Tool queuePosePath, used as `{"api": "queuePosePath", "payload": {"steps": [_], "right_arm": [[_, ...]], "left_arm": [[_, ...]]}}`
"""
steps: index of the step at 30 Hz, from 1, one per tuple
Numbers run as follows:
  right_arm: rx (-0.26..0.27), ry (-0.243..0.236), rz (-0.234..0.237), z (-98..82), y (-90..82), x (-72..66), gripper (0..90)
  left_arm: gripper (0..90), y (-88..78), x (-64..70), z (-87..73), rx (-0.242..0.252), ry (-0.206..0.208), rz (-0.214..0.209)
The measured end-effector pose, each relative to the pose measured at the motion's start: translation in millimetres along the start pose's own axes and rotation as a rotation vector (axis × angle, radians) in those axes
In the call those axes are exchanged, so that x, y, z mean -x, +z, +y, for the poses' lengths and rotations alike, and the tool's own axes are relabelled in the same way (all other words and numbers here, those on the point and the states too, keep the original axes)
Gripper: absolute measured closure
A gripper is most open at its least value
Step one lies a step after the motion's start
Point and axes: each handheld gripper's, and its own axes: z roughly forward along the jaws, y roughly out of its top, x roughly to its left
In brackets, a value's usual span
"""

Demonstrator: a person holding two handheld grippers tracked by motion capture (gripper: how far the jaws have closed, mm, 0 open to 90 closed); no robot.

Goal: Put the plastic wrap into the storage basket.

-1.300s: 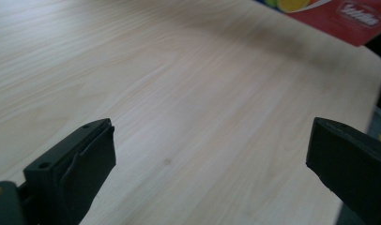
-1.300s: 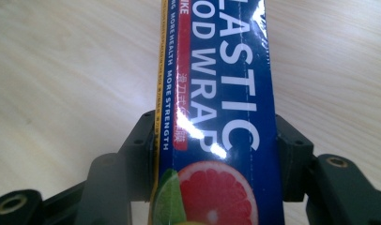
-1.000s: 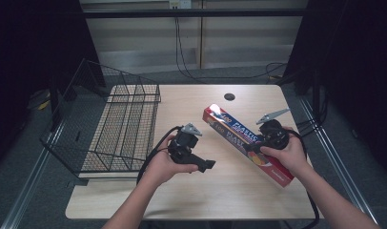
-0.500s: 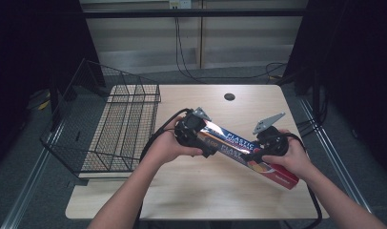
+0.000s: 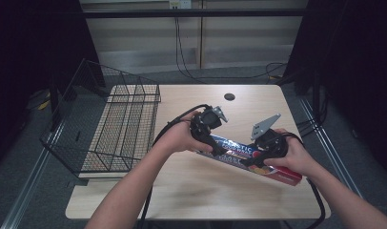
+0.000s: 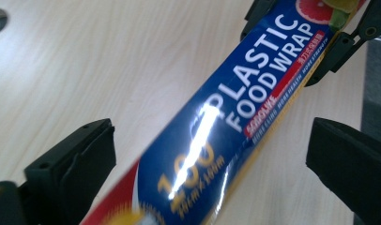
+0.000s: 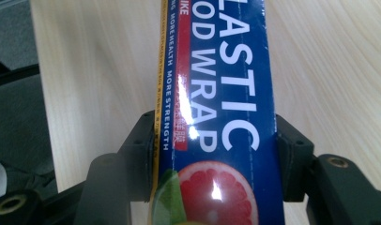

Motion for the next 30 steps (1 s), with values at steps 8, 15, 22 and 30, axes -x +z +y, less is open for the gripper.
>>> {"api": "queuePosePath", "payload": {"steps": [8, 15, 22, 30], "right_arm": [[0.033, -0.081, 0.044, 8.2, -3.8, 0.3, 44.6], [0.034, -0.211, 0.123, 20.0, -3.5, -1.7, 44.5], [0.09, -0.187, 0.201, 15.3, -5.3, 8.4, 37.2], [0.189, 0.028, 0.002, 1.4, -30.6, 22.7, 0.8]], "left_arm": [[4.2, 18.3, 4.1, 1.8, -0.092, 0.105, -0.068], [31.1, 21.1, 15.5, 5.4, -0.147, 0.159, -0.178], [42.9, 16.8, 25.6, 7.3, -0.171, 0.051, -0.153], [43.4, -4.0, 2.7, -15.6, -0.236, -0.165, -0.021]]}}
